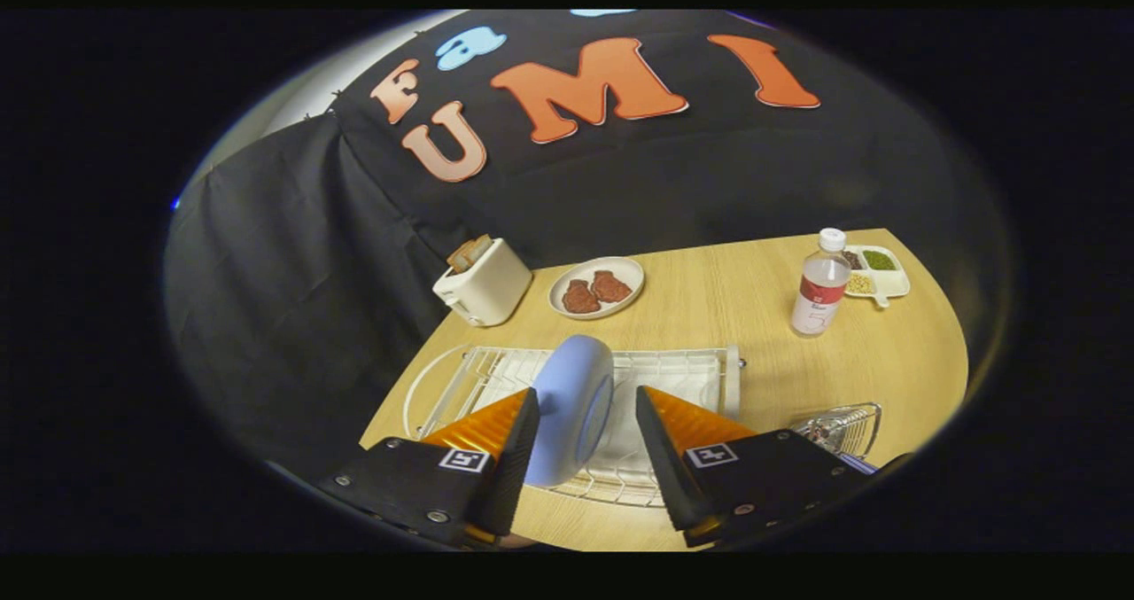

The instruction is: Take the plate from the dish rack, then take the spoon from the basket and place it into the plate.

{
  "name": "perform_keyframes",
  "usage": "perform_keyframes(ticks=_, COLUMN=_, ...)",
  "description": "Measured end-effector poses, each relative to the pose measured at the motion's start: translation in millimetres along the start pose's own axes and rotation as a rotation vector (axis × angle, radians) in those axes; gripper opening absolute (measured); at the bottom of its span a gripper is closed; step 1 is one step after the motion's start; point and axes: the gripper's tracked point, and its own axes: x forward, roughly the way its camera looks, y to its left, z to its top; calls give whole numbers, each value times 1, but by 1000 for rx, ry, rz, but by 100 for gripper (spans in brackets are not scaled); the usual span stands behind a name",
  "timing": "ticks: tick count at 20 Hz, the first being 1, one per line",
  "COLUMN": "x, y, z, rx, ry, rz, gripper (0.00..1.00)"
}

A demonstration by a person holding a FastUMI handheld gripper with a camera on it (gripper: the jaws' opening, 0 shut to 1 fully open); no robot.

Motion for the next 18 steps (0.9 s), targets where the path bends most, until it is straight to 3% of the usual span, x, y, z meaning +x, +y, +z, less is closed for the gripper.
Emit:
perform_keyframes(ticks=7, x=3, y=18, z=1, rx=-40, ry=2, rz=8, gripper=65)
perform_keyframes(ticks=18, x=25, y=6, z=-11, rx=-60, ry=79, rz=-60, gripper=64)
